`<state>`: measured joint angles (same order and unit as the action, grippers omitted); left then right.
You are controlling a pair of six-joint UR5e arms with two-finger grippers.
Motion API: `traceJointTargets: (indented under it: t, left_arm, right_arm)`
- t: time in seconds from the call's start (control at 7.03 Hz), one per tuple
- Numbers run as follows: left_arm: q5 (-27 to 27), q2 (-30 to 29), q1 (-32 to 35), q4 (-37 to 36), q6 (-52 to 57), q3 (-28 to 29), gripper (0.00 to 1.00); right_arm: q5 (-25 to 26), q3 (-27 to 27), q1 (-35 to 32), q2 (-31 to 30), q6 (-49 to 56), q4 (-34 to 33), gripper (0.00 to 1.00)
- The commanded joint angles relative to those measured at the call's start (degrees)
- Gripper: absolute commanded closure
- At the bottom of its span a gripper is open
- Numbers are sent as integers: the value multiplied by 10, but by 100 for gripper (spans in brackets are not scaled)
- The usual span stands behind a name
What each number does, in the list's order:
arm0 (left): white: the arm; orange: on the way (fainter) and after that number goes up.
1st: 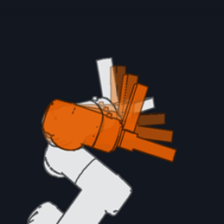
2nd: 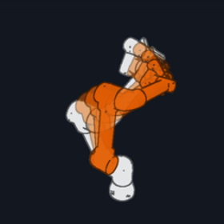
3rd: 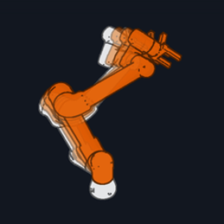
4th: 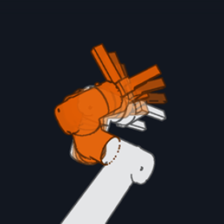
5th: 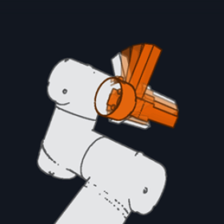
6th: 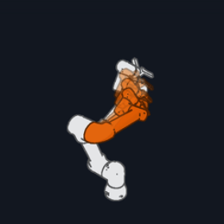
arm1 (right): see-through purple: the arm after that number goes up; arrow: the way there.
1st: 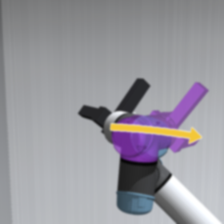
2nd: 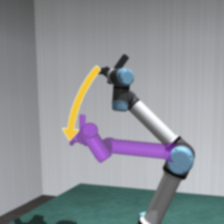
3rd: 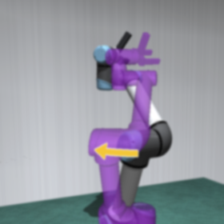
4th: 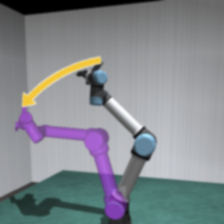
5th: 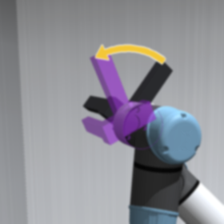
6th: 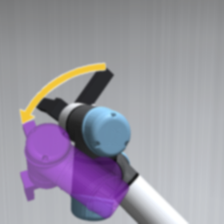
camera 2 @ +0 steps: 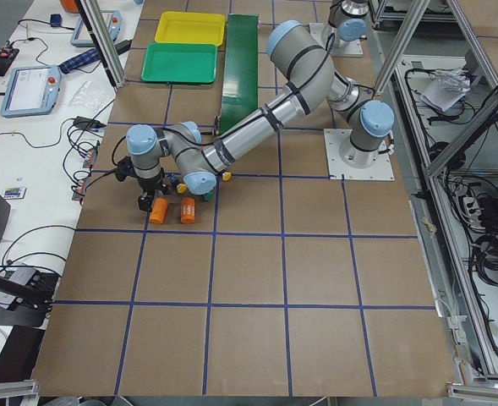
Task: Sort buttons by color to trays
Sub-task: 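Grasp the plain orange cylinder with the left gripper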
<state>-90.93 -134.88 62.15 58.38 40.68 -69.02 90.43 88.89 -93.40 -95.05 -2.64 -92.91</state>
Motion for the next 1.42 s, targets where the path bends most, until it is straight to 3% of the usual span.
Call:
traceJointTargets:
  t: [0.0,0.28,0.43,0.57,0.71,1.0,1.28]
  left_arm:
    - [-2,-4,-1,-2,0,4,0]
    - [0,-9,-16,-3,3,3,0]
    - [0,-9,-16,-3,3,3,0]
    - [0,-10,-16,-3,3,3,0]
    - [2,-10,-16,-1,3,2,0]
    - [1,-17,-16,2,3,2,0]
    - [0,-19,-16,2,3,2,0]
  right_arm:
    - [-6,12,-6,-72,-5,33,0]
    - [-13,36,-14,-83,-6,128,0]
    - [-6,34,-7,-79,-3,134,0]
    - [-6,19,1,-24,-5,130,0]
    - [-7,18,4,-2,-5,113,0]
    - [-9,-1,25,91,-6,2,0]
    - [-8,-12,38,170,-4,-60,0]
